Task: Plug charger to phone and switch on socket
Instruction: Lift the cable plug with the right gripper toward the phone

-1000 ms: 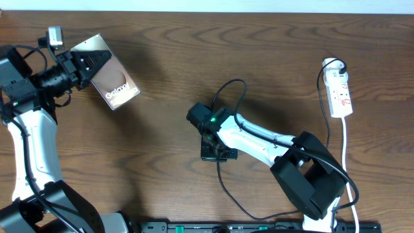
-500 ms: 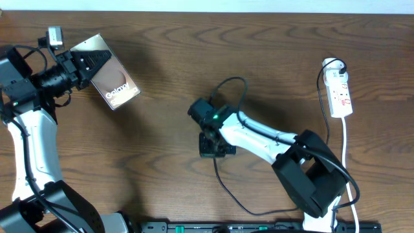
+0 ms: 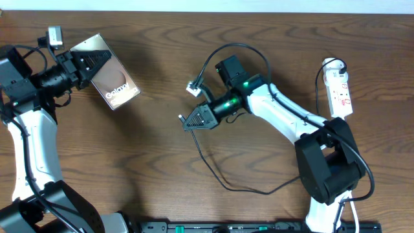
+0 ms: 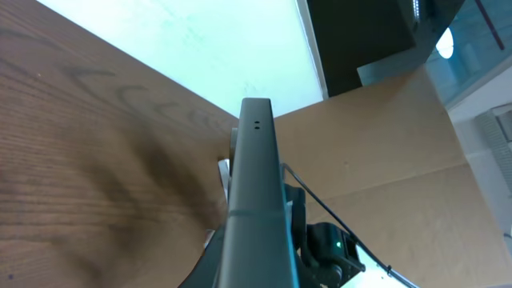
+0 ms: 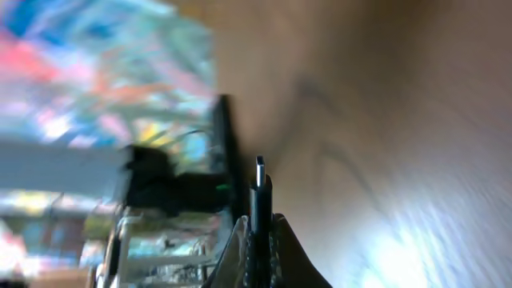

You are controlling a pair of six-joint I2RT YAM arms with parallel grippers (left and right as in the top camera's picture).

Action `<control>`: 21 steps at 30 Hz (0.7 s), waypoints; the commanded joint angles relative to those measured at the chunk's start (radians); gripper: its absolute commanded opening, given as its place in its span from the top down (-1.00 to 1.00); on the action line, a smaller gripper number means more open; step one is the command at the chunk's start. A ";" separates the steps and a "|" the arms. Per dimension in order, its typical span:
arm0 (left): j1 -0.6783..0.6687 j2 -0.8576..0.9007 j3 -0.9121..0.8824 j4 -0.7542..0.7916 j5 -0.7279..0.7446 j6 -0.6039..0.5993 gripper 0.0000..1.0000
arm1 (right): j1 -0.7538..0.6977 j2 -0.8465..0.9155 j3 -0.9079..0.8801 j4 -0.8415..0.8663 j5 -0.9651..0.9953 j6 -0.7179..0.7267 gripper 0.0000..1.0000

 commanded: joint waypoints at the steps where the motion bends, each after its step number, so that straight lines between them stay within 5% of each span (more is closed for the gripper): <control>1: -0.003 -0.005 0.000 0.005 0.026 0.010 0.85 | 0.001 -0.001 0.010 -0.003 -0.267 -0.277 0.98; 5: -0.003 -0.005 0.000 0.005 0.056 0.030 0.85 | 0.023 -0.001 0.010 0.003 -0.313 -0.367 0.98; 21: -0.068 -0.005 0.000 0.005 0.065 0.082 0.85 | 0.062 -0.001 0.010 0.109 -0.374 -0.274 0.98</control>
